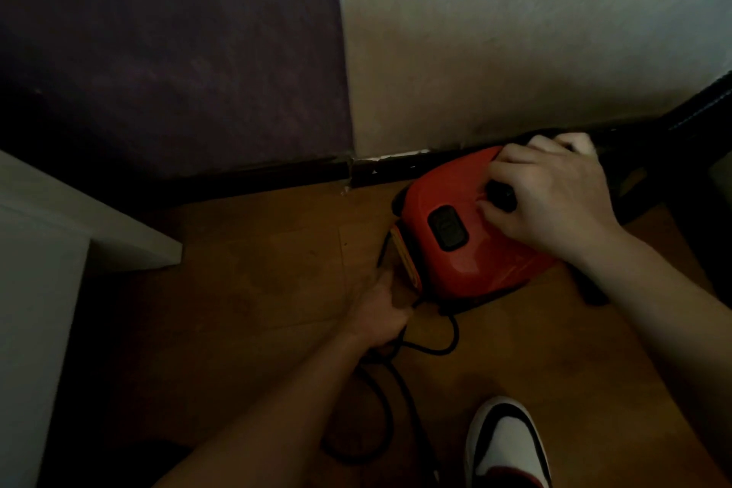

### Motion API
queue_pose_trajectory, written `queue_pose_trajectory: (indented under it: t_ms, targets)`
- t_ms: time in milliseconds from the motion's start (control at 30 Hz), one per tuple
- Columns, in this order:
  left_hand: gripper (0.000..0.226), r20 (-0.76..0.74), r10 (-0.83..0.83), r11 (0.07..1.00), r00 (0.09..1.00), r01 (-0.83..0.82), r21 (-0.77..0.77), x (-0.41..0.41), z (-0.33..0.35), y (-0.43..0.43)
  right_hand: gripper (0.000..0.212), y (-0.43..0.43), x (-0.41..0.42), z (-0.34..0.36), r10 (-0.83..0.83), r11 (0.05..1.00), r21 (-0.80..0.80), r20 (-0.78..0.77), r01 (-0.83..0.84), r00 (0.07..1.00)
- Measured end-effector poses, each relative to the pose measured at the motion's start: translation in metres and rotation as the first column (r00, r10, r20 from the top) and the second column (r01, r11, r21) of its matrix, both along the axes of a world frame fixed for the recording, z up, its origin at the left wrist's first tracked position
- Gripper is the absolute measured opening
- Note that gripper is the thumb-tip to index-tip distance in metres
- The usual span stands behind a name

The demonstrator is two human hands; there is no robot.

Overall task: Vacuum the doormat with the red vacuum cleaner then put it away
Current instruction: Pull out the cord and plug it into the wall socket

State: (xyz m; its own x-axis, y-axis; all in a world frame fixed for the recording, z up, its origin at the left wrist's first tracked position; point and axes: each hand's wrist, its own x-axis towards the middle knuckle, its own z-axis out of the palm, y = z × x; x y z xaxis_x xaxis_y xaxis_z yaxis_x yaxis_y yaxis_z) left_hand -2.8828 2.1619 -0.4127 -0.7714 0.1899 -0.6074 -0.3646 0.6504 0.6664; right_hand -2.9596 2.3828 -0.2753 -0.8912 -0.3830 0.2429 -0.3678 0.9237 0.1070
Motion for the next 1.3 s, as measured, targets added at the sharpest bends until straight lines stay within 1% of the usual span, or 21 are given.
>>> queue_pose_trajectory:
  t_ms: [67, 100, 167, 233, 267, 333, 400, 533, 633, 700, 767, 833, 900, 933, 1000, 1033, 1100, 1167, 1233, 1267, 1300]
  targets:
    - [0.094, 0.024, 0.022, 0.995, 0.999, -0.020, -0.102, -0.006, 0.006, -0.004, 0.023, 0.000, 0.000, 0.000, 0.002, 1.000, -0.001, -0.005, -0.002, 1.000]
    - [0.092, 0.051, 0.090, 0.992, 0.995, -0.085, -0.090, -0.012, 0.010, -0.007, 0.023, 0.000, 0.000, -0.001, 0.005, 1.000, -0.005, -0.009, -0.005, 1.000]
    - [0.086, 0.100, 0.274, 0.959, 0.957, -0.279, 0.041, -0.025, 0.019, -0.015, 0.022, 0.001, 0.000, -0.001, 0.010, 1.000, -0.009, -0.012, -0.010, 1.000]
    - [0.084, 0.107, 0.432, 0.867, 0.895, -0.445, 0.223, -0.035, 0.028, -0.025, 0.023, 0.001, 0.000, -0.001, 0.015, 1.000, -0.006, -0.011, -0.015, 1.000]
    - [0.087, 0.093, 0.474, 0.818, 0.875, -0.477, 0.322, -0.037, 0.035, -0.028, 0.023, 0.001, -0.001, -0.001, 0.018, 1.000, 0.000, -0.012, -0.018, 1.000]
    - [0.092, 0.085, 0.497, 0.720, 0.864, -0.465, 0.516, -0.037, 0.043, -0.030, 0.023, 0.001, -0.001, -0.001, 0.020, 1.000, 0.010, -0.012, -0.020, 1.000]
    - [0.090, 0.101, 0.478, 0.644, 0.873, -0.426, 0.635, -0.033, 0.052, -0.024, 0.022, 0.000, -0.001, 0.000, 0.020, 1.000, 0.005, -0.018, -0.020, 1.000]
    - [0.080, 0.012, 0.432, 0.675, 0.902, -0.332, 0.658, -0.027, 0.066, -0.021, 0.021, -0.001, 0.000, 0.002, 0.021, 1.000, -0.009, -0.015, -0.022, 1.000]
    - [0.053, 0.066, 0.446, 0.602, 0.892, -0.354, 0.716, -0.025, 0.084, -0.025, 0.021, -0.001, 0.001, 0.004, 0.025, 1.000, 0.007, 0.011, -0.026, 1.000]
    - [0.037, 0.052, 0.433, 0.590, 0.900, -0.326, 0.739, -0.022, 0.096, -0.030, 0.025, -0.001, 0.002, 0.007, 0.008, 0.999, 0.042, 0.053, -0.010, 0.999]
    - [0.029, 0.001, 0.393, 0.615, 0.919, -0.264, 0.743, -0.018, 0.106, -0.040, 0.033, -0.006, 0.008, 0.012, 0.025, 0.998, 0.055, 0.088, -0.030, 0.996]
    - [0.030, -0.068, 0.326, 0.680, 0.943, -0.184, 0.709, -0.014, 0.115, -0.052, 0.041, -0.021, 0.023, 0.016, 0.156, 0.988, -0.030, 0.137, -0.153, 0.978]
    - [0.028, -0.164, 0.240, 0.759, 0.957, -0.079, 0.646, -0.009, 0.122, -0.062, 0.053, -0.048, 0.044, 0.015, 0.321, 0.944, -0.164, 0.278, -0.285, 0.905]
    - [0.027, -0.224, 0.186, 0.794, 0.957, -0.012, 0.608, -0.006, 0.125, -0.065, 0.059, -0.062, 0.056, 0.014, 0.377, 0.921, -0.255, 0.382, -0.296, 0.844]
    - [0.028, -0.299, 0.044, 0.841, 0.953, 0.126, 0.526, 0.000, 0.133, -0.073, 0.060, -0.082, 0.076, 0.006, 0.458, 0.859, -0.480, 0.564, -0.179, 0.687]
    - [0.030, -0.292, -0.045, 0.855, 0.955, 0.188, 0.483, 0.001, 0.137, -0.079, 0.055, -0.088, 0.082, 0.000, 0.505, 0.814, -0.570, 0.599, -0.112, 0.622]
    - [0.033, -0.198, -0.253, 0.854, 0.947, 0.315, 0.414, 0.002, 0.145, -0.097, 0.038, -0.090, 0.087, -0.008, 0.572, 0.752, -0.654, 0.588, -0.081, 0.572]
    - [0.034, -0.053, -0.415, 0.820, 0.908, 0.399, 0.412, 0.004, 0.149, -0.118, 0.024, -0.087, 0.094, -0.012, 0.608, 0.750, -0.645, 0.585, -0.146, 0.537]
    - [0.033, 0.104, -0.427, 0.816, 0.898, 0.332, 0.474, 0.011, 0.150, -0.133, 0.023, -0.082, 0.107, -0.021, 0.619, 0.772, -0.596, 0.629, -0.218, 0.471]
    - [0.032, 0.162, -0.390, 0.830, 0.906, 0.270, 0.488, 0.014, 0.150, -0.135, 0.026, -0.079, 0.117, -0.027, 0.615, 0.783, -0.575, 0.657, -0.238, 0.436]
    - [0.033, 0.181, -0.345, 0.859, 0.921, 0.232, 0.456, 0.017, 0.147, -0.132, 0.030, -0.076, 0.126, -0.033, 0.610, 0.790, -0.559, 0.678, -0.252, 0.409]
